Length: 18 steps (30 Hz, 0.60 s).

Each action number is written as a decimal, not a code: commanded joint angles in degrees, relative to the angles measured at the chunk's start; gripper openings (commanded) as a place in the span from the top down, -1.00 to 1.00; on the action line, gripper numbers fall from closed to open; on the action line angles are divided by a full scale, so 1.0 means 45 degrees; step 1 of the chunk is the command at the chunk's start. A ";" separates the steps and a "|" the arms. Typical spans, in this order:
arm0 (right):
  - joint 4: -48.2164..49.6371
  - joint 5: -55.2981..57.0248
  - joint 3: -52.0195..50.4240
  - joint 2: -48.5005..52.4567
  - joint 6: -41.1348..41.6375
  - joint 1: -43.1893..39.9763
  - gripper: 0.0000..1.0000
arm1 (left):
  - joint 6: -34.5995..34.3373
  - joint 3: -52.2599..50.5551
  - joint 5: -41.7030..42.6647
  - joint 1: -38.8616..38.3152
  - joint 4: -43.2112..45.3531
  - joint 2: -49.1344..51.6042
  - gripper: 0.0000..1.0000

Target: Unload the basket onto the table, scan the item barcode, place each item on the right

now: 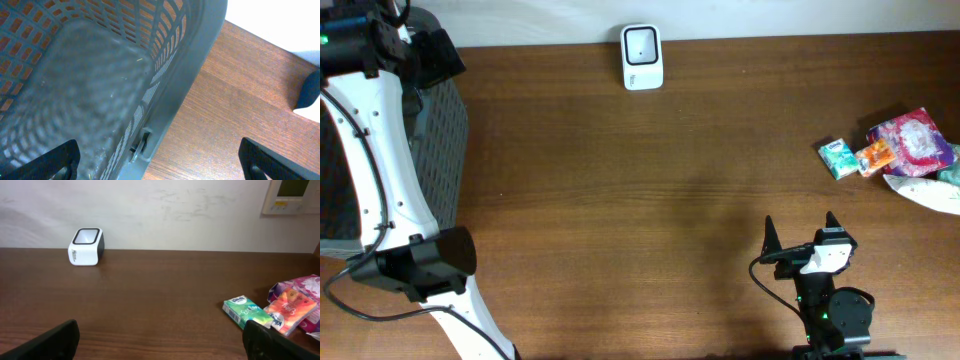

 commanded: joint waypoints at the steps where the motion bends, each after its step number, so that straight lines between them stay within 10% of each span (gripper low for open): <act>1: -0.0024 0.0073 -0.0117 -0.0112 0.0005 -0.0087 -0.97 | -0.0068 0.0034 0.0092 0.0053 0.0019 -0.0078 -0.98; 12: -0.0024 0.0078 -0.0117 -0.0107 0.0005 -0.0087 -0.97 | 0.0039 0.0034 0.2093 -0.0777 0.1423 -0.1088 -0.98; 18: -0.0024 0.0078 -0.0117 -0.0107 0.0005 -0.0087 -0.97 | 0.3750 0.0005 0.0549 -0.4726 0.3356 -0.3390 -0.98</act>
